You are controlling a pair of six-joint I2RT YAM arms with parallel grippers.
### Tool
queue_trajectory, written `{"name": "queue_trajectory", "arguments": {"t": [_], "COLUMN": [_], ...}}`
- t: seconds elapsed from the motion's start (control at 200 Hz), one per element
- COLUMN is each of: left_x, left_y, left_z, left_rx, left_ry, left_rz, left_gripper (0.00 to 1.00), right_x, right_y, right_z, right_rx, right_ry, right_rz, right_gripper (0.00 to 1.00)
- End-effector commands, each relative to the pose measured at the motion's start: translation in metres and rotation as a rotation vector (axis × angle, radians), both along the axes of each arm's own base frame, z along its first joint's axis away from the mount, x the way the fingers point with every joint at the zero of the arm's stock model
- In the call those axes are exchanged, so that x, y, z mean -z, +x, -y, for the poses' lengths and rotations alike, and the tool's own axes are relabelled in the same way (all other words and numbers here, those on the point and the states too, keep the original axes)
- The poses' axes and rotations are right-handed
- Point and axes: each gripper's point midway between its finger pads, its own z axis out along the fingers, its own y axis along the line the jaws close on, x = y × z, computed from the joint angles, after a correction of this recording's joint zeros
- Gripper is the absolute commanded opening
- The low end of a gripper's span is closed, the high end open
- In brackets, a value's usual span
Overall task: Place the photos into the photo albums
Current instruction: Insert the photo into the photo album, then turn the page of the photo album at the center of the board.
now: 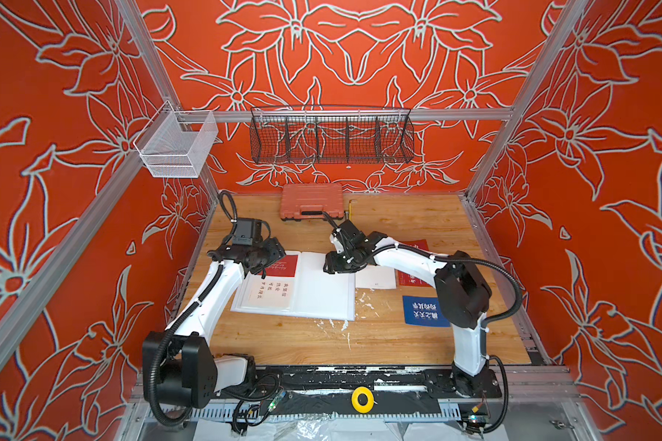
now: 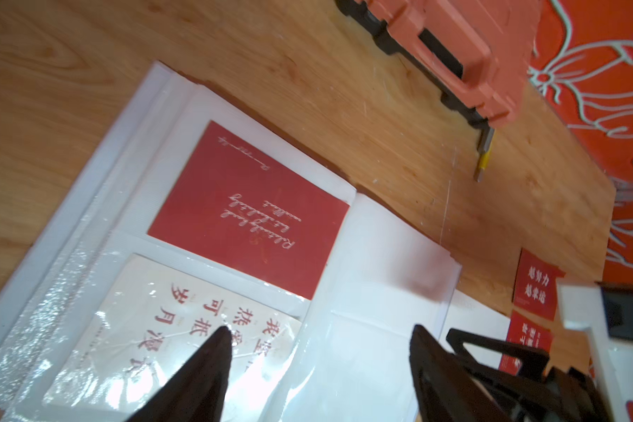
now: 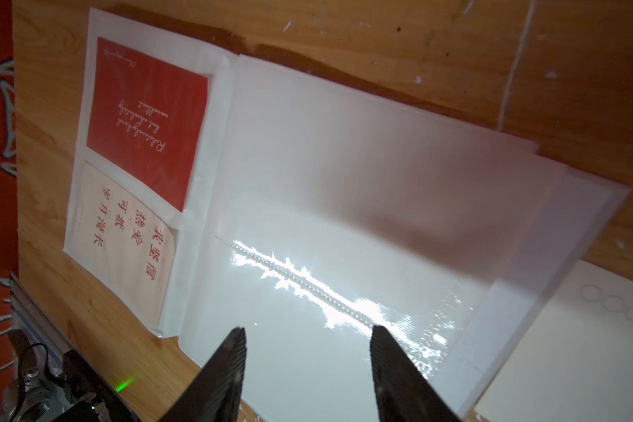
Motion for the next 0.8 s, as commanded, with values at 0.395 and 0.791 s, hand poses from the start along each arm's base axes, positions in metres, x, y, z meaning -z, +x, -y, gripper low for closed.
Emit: {"name": "queue_trajectory", "arguments": {"t": [0.395, 0.791], "left_x": [0.055, 0.105], "left_y": [-0.049, -0.075], "left_z": [0.125, 0.185], "left_rx": [0.446, 0.593], "left_ry": [0.288, 0.402], "left_rz": [-0.217, -0.300], "left_gripper": [0.71, 0.71], "right_x": [-0.035, -0.025], "right_y": [0.017, 0.005], "right_z": [0.083, 0.135], "right_rx": [0.162, 0.259], "right_ry": [0.019, 0.004], "right_rz": [0.097, 0.090], "right_gripper": [0.57, 0.57]}}
